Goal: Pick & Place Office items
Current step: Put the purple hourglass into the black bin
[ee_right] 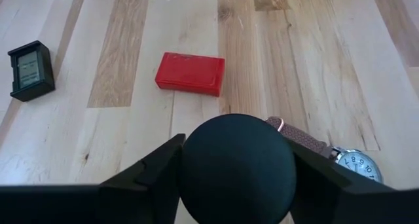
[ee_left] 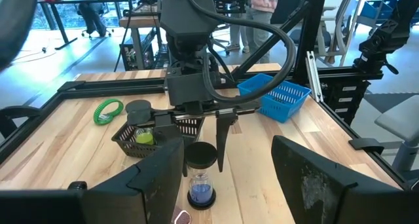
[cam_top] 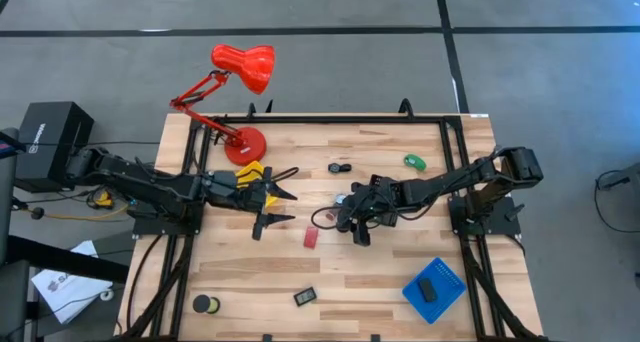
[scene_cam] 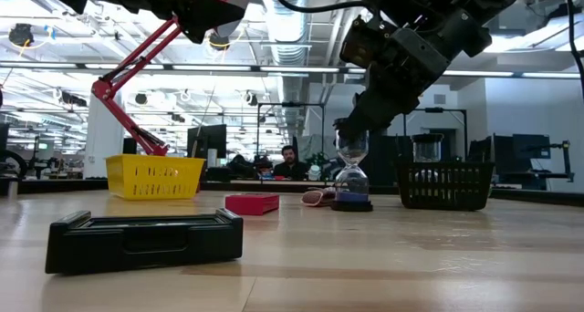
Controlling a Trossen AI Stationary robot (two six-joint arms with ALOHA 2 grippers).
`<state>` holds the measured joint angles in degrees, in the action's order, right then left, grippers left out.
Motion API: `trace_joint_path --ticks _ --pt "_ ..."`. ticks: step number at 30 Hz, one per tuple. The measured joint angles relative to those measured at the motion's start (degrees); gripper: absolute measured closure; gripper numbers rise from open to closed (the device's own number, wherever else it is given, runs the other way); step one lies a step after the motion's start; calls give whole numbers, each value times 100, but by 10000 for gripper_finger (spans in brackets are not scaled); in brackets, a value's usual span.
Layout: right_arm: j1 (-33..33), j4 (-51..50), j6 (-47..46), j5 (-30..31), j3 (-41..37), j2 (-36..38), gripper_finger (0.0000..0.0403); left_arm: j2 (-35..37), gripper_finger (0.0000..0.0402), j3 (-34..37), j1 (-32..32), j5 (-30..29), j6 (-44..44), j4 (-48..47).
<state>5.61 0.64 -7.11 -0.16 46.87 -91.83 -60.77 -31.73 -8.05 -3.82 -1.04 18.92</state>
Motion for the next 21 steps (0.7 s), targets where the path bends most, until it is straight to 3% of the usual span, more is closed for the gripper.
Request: trace_joint_path --ticks 4,11,21 --pt "0 -2 1 -2 0 0 202 0 175 0 0 -1 0 0" --pt "0 -37 20 -2 0 0 151 2 176 0 0 -1 0 0" --pt "0 -35 20 -2 0 0 187 2 176 0 0 1 -13 5"
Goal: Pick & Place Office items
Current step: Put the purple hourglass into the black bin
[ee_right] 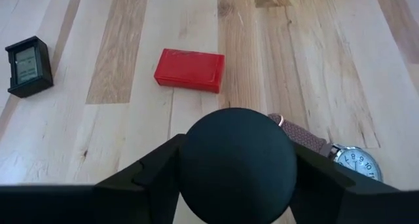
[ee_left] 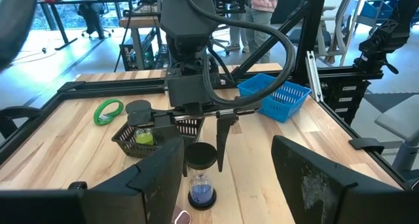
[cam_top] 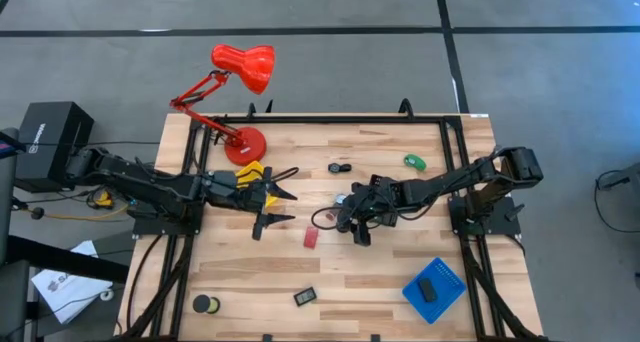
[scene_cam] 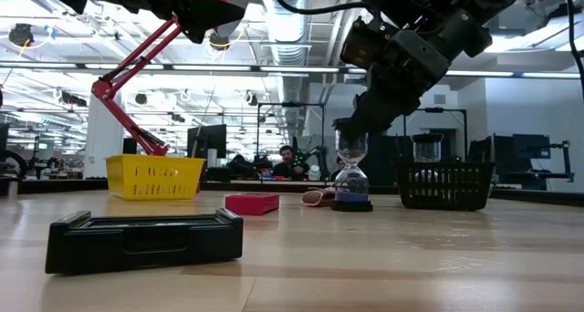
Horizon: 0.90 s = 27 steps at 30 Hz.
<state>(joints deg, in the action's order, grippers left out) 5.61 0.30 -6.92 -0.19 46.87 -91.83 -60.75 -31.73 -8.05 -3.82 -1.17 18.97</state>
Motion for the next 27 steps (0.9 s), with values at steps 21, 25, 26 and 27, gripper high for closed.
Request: trace_joint_path --ticks 21,25,26,27 --pt "37 -739 -3 0 506 168 197 0 176 0 0 0 -4 87" --pt "44 -1519 24 0 879 279 203 0 174 0 0 0 -4 89" --pt "44 -1673 24 0 976 324 204 0 174 0 -2 0 -4 92" --pt "44 -1913 25 3 1043 419 204 0 174 0 0 0 -4 96"
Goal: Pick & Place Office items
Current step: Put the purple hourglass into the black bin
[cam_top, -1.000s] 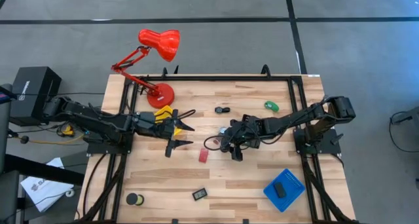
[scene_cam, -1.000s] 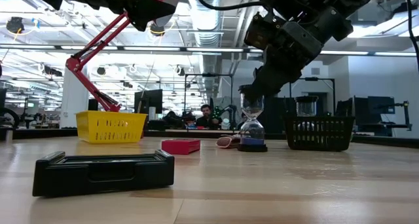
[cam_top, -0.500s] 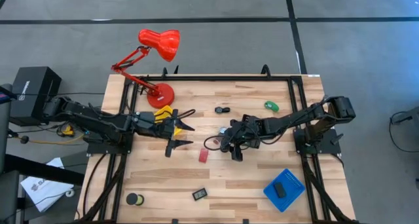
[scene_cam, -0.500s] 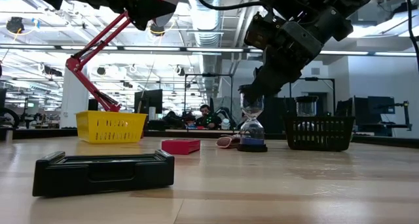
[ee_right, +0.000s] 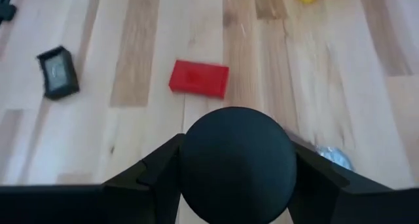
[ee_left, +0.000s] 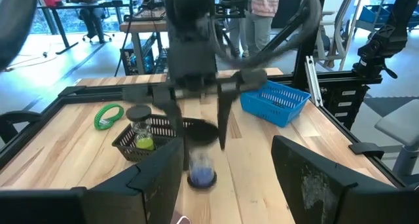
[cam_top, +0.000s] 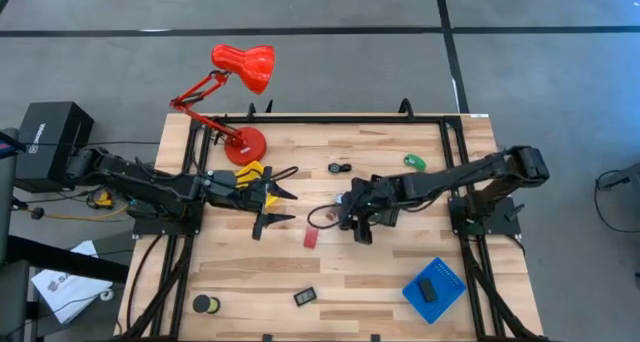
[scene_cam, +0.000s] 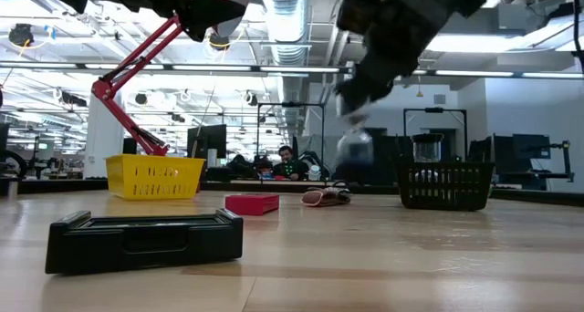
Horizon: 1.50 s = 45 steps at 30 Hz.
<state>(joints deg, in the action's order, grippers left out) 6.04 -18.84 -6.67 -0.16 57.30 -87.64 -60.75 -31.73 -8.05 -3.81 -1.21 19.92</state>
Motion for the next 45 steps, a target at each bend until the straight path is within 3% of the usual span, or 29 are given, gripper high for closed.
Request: trace_joint_path --ticks 8,16,19,27,45 --pt "31 -857 -36 73 255 888 199 0 174 2 0 0 0 125" --pt "253 -2490 -715 1151 242 1718 204 0 175 2 -1 0 1 141" --pt "350 -2678 -893 1469 128 1804 197 0 174 2 0 0 2 151" --pt "226 -2356 -1489 1525 -760 1952 204 0 175 2 -1 0 1 167" --pt "-29 -152 -1587 1529 -1892 1896 197 0 176 2 0 0 0 216"
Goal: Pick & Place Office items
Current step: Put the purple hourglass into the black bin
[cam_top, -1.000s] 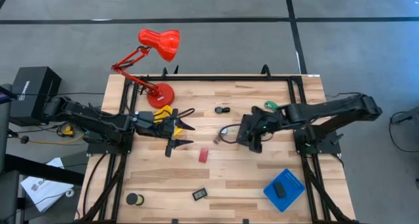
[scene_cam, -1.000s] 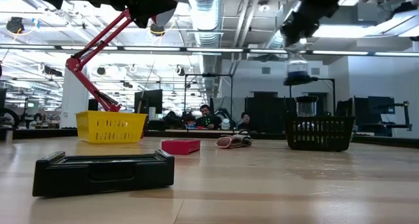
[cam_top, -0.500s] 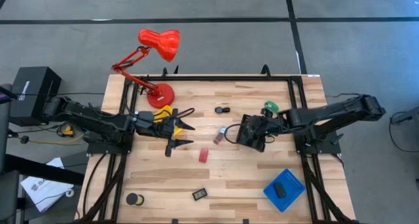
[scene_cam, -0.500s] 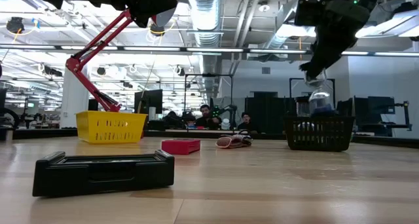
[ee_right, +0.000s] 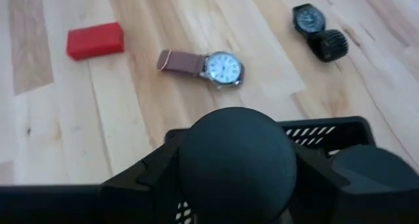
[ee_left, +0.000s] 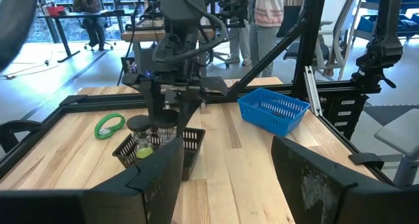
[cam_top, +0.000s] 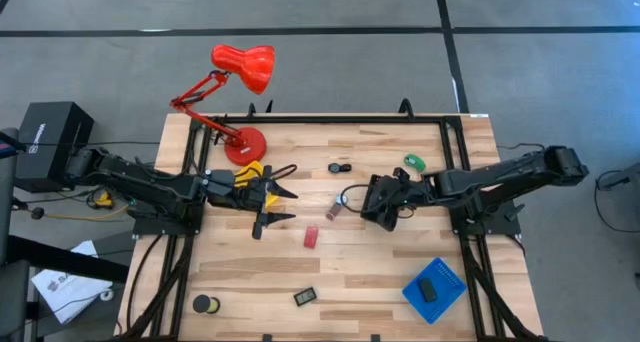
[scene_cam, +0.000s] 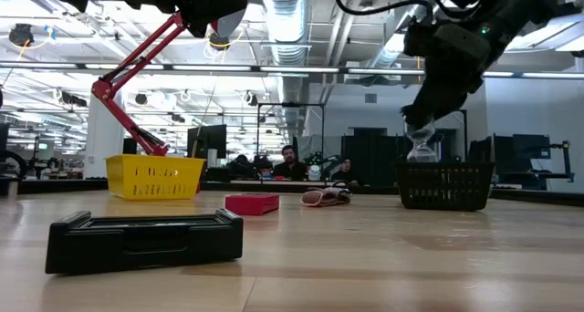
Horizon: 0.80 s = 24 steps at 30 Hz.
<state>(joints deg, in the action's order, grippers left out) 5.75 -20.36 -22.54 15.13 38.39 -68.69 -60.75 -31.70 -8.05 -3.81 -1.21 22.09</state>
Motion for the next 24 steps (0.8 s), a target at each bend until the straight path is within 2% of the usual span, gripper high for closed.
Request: trace_joint_path --ticks 3,11,14,18,24 --pt "-47 168 -2 -6 -135 -1 188 0 174 0 0 0 0 2" --pt "-123 404 -89 -4 -310 -4 205 0 175 0 -2 0 0 15" --pt "-122 351 -64 -6 -310 -6 196 0 174 0 0 -1 0 30" --pt "-122 401 -64 -5 -314 -293 181 0 175 0 -2 0 7 33" --pt "-144 684 23 6 -167 -708 202 0 174 0 0 0 11 64"
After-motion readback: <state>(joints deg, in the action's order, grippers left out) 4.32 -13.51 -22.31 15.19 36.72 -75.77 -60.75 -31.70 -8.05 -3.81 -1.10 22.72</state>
